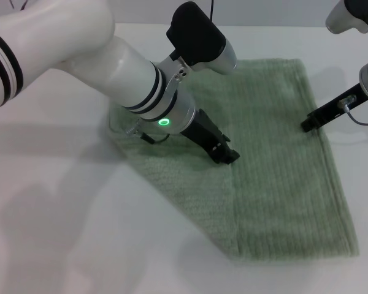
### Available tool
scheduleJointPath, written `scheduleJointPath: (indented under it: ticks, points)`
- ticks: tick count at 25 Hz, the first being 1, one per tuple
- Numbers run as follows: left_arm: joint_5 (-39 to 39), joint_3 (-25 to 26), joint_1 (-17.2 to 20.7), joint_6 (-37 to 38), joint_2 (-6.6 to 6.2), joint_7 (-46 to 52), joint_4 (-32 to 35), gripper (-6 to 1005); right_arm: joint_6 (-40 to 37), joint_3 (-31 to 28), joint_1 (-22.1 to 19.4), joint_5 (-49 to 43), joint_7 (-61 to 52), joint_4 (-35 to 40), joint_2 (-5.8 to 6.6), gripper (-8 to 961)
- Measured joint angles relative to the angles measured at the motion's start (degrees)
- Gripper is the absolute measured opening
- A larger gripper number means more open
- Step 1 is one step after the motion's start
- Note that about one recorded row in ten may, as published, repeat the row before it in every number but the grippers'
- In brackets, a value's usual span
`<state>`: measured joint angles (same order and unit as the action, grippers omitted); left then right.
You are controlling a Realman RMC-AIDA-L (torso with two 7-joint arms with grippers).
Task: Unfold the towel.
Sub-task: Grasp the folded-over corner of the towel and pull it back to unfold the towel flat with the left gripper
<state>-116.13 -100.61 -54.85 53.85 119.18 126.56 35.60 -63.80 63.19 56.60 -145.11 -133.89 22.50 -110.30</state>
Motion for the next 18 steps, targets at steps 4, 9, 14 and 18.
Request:
scheduleJointPath:
  ticks: [4, 9, 14, 18]
  points:
    - [-0.09, -0.24, 0.0, 0.16, 0.0, 0.0, 0.0, 355, 0.0, 0.0, 0.0, 0.0, 0.06, 0.0, 0.0, 2]
    - [-0.09, 0.22, 0.12, 0.98, -0.12, -0.04, 0.38, 223, 0.0, 0.0, 0.0, 0.0, 0.12, 0.0, 0.0, 2]
    - [-0.09, 0.42, 0.37, 2.01, -0.3, -0.07, 0.62, 155, 0.0, 0.0, 0.0, 0.01, 0.19, 0.0, 0.0, 2]
    - [-0.14, 1.47, 0.5, 4.1, -0.51, -0.38, 1.01, 130, 0.0, 0.0, 0.0, 0.01, 0.22, 0.02, 0.0, 2]
